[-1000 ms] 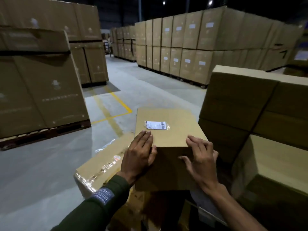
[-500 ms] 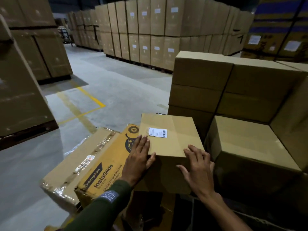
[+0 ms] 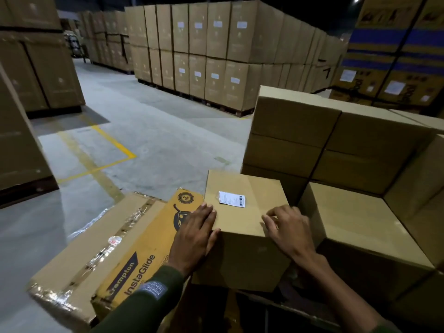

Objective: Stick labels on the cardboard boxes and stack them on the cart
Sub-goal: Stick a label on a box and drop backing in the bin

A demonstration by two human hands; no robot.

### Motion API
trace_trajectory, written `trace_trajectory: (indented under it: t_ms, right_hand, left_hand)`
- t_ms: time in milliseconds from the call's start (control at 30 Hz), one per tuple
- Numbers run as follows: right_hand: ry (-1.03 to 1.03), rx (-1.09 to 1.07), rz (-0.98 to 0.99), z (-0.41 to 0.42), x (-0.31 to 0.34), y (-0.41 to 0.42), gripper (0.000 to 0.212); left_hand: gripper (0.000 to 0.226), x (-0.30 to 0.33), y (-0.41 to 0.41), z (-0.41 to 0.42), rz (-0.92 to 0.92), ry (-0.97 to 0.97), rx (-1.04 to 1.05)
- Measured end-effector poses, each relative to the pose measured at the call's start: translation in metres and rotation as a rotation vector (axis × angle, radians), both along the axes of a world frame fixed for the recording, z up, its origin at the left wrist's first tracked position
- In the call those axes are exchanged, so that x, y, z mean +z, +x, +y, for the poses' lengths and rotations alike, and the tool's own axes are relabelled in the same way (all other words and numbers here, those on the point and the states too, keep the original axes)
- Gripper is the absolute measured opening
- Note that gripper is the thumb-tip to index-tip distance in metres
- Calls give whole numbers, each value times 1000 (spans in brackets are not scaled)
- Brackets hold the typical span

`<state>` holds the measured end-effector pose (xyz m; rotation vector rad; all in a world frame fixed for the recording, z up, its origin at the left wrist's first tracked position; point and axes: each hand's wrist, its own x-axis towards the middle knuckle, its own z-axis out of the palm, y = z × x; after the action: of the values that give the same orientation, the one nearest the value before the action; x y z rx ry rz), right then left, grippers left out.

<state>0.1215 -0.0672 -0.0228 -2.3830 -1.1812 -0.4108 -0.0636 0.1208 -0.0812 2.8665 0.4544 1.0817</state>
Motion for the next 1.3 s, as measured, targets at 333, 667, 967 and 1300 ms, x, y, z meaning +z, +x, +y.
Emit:
trace_trajectory:
  t_ms: [333, 667, 967, 1300]
  right_hand:
    - [-165, 352, 59, 111, 33, 13, 18]
    - [-441, 407, -136, 113, 32, 12, 34]
    - [-654, 452, -221, 110, 44, 3, 46]
    - [-646, 380, -43, 122, 40, 9, 53]
  left_hand:
    - [47, -12, 5, 6, -84, -12, -49]
    - [48, -22, 12, 6, -170, -64, -67]
    - [47, -21, 12, 1, -176, -114, -62]
    - [46, -12, 7, -2, -131, -105, -47]
